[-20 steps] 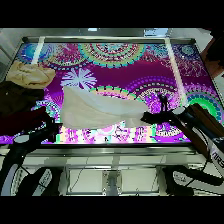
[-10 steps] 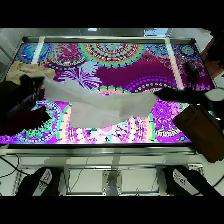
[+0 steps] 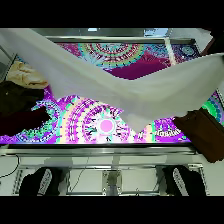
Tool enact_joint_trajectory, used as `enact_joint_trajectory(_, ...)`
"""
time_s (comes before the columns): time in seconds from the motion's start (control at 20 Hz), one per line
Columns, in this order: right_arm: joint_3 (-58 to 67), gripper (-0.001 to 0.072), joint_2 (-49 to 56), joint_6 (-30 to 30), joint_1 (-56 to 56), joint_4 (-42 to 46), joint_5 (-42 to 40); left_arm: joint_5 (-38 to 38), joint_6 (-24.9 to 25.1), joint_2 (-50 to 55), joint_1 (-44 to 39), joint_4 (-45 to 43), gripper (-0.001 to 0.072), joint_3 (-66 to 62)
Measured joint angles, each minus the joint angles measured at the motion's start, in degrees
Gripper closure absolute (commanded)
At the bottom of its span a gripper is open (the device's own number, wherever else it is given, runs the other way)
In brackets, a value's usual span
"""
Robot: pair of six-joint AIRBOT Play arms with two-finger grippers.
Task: Fold the shirts.
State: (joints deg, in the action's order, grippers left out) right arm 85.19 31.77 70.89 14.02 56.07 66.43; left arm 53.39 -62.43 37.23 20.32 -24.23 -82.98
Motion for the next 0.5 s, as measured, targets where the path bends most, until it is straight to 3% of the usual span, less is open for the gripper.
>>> enact_joint_trajectory(0.1,4.55,0.0692,-0.87,1.9,0.09,4.68,-0.35,-1.51,-4.15,-1.99,0.02,-9.16,0.0693,-3.34)
enact_joint_trajectory(0.25,8.09,0.0692,-1.09,3.34,0.11,6.64,-3.3,3.72,-8.44,-3.02,0.02,-18.23,0.0694,-5.68)
enact_joint_trajectory(0.5,8.28,0.0692,8.92,4.0,0.11,0.57,-3.96,12.41,-11.72,3.63,0.0,-25.46,0.0694,-4.81)
